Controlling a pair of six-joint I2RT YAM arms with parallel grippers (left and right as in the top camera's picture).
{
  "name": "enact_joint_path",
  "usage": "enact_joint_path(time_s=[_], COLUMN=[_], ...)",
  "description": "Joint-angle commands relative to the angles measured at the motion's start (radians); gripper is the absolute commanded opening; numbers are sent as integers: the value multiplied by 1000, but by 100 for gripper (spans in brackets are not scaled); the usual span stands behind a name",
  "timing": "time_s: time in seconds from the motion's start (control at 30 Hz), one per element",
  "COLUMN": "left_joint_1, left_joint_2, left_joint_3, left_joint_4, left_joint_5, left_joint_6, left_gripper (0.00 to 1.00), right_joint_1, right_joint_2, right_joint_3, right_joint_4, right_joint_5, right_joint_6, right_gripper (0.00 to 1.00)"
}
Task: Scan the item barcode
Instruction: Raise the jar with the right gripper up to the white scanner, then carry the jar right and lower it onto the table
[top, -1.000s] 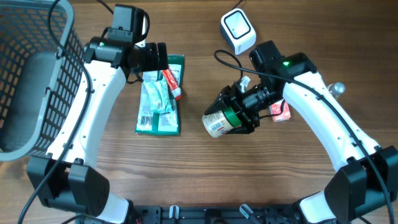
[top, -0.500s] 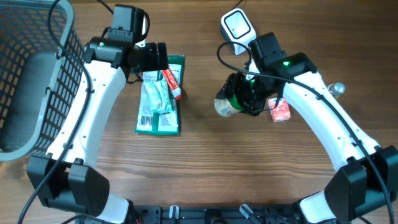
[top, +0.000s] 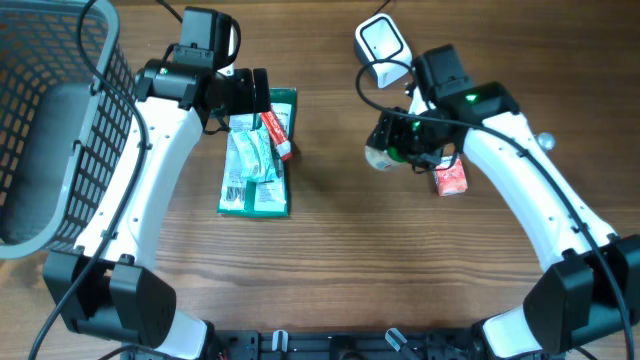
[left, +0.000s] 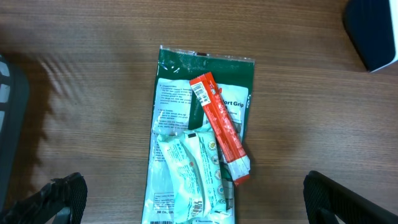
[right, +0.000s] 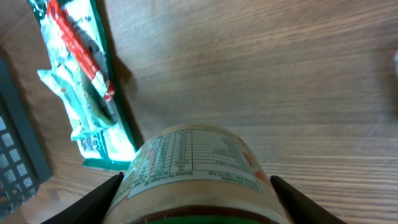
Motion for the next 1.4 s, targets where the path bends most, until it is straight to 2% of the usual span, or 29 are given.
enact_joint_path(time_s=[0.0,0.13,0.3,0.4,0.53,0.73,1.0,1.27,1.37], left_joint_1=[4,4,4,4,4,4,4,4,4], left_joint_2=[8,8,8,8,8,8,8,8,8], left_joint_3=[3,3,3,3,3,3,3,3,3], left_joint_4=[2,2,2,2,2,2,2,2,2], left_joint_5=[-9,-9,-9,-9,-9,-9,-9,-9,-9], left_joint_6=[-9,-10,-9,-9,-10,-10,-10,-10,-10], left_gripper=[100,100,100,100,100,100,100,100,100], right_joint_1=[-43,-75,-72,-72,-72,-72,-72,-72,-72], right_joint_2=[-17,-16,29,121,266,420,513,570,576], right_joint_3=[115,258,233,228,228,228,228,228,228], right_joint_4=[-9,39,320,486,726,986,1103,1186,1209], right_joint_5=[-9,48,183,323,315,316,373,361,315], right_joint_6=[-122,-204,-224,-226,-339,-462,-660,-662,-662], right_gripper=[22,22,24,24,24,24,25,25,28])
